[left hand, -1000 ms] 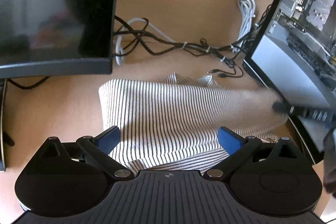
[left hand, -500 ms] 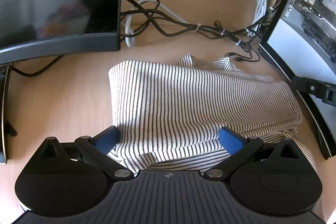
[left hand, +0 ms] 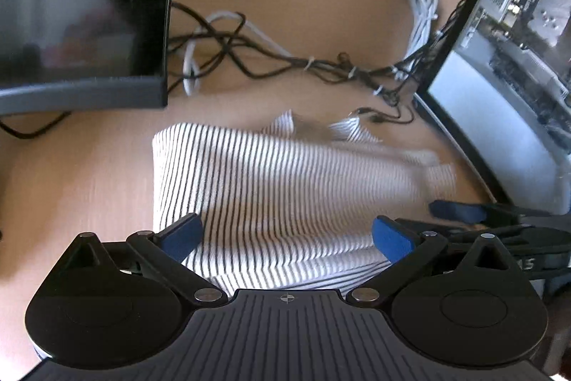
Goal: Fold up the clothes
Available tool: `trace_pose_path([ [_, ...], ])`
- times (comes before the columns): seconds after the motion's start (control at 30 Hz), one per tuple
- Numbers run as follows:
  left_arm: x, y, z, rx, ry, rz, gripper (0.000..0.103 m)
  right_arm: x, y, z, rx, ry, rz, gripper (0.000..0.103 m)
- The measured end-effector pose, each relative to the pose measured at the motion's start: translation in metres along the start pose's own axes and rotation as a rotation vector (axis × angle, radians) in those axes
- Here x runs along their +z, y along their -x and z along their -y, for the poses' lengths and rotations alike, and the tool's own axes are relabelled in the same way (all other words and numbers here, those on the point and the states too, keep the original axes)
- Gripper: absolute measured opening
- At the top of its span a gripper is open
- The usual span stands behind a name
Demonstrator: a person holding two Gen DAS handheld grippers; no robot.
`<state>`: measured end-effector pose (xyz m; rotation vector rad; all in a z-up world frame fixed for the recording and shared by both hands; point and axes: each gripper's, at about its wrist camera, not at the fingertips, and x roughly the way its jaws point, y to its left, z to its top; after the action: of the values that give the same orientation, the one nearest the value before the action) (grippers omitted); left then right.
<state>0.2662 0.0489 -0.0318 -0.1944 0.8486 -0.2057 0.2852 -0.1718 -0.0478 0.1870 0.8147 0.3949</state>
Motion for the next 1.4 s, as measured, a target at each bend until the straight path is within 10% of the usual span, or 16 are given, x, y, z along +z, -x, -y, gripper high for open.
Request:
trace_pose_path([
  [0.13,0.0,-0.007,-0.003,0.028,-0.011,-0.02,0.103,0.007,0.006,-0.004,-0.044,0.01,0.026,0.055],
  [0.53,-0.013,0.026,-0.017,0.074,0.106,-0.021,0.103,0.069,-0.072,-0.022,-0.121,0.14,-0.027,0.051],
  [0.63,-0.023,0.043,-0.026,0.077,0.146,-0.047,0.103,0.068,-0.094,-0.017,-0.143,0.148,-0.06,0.043],
  [0.77,-0.038,0.059,-0.037,0.107,0.184,-0.05,0.103,0.07,-0.098,-0.017,-0.129,0.17,-0.07,0.007],
  [1.03,-0.052,0.087,-0.058,0.108,0.237,-0.019,0.103,0.067,-0.018,-0.035,0.012,0.176,0.022,0.005],
  [1.4,-0.029,0.11,-0.078,0.016,0.277,0.063,0.103,-0.04,0.062,-0.065,0.123,0.187,-0.096,0.005],
])
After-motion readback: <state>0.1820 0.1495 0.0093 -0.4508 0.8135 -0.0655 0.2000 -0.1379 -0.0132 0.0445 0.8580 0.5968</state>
